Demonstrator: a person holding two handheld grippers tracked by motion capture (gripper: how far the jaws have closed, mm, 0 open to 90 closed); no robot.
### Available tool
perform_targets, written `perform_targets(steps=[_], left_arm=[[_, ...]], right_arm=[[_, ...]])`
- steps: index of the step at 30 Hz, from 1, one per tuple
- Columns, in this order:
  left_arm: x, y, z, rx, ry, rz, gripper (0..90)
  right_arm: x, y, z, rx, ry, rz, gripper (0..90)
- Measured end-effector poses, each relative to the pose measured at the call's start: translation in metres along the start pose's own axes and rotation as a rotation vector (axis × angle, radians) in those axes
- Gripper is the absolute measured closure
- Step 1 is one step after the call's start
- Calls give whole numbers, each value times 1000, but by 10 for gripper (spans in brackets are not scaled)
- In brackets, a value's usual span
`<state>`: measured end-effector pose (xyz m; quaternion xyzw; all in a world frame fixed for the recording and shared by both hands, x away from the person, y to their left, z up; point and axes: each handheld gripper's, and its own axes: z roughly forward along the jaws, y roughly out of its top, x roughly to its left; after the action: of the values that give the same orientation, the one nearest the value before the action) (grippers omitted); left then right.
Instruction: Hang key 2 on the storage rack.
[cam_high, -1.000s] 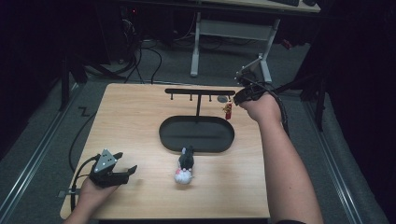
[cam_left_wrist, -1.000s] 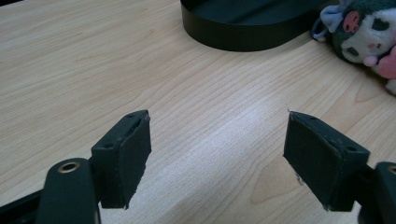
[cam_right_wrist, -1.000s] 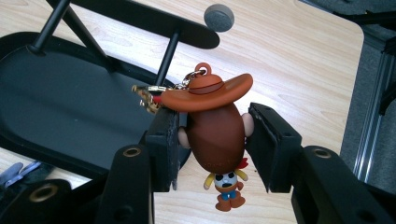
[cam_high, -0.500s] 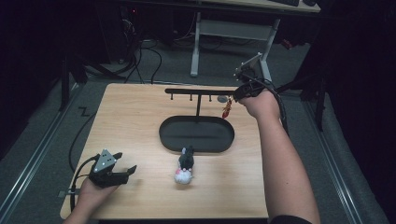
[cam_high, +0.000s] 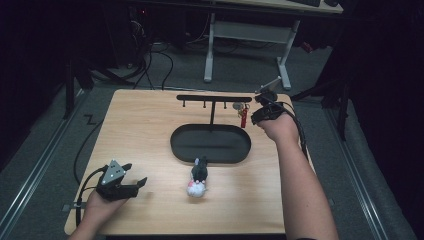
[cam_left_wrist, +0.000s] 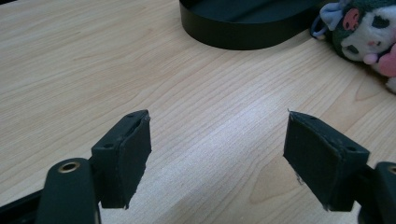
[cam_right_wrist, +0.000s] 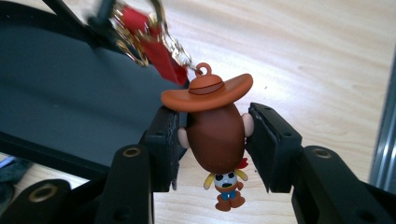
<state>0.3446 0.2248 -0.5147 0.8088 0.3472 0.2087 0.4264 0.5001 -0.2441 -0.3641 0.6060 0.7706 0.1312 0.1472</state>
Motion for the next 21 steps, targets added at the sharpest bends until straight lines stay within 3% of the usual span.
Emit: perform_targets(steps=[3,9,14,21], left_arm=[[0,0,0,-1,1,0,235],[-1,0,1,5,-2,5,235],[-1,-1,1,5,-3,4,235],[-2,-1,3,12,-9,13,235]], right_arm=[[0,-6,10,12,12,10,550],[5,-12,26,-35,74,32,536],[8,-14,31,-52,68,19,426],[6,-36,19,-146,46,7,395]])
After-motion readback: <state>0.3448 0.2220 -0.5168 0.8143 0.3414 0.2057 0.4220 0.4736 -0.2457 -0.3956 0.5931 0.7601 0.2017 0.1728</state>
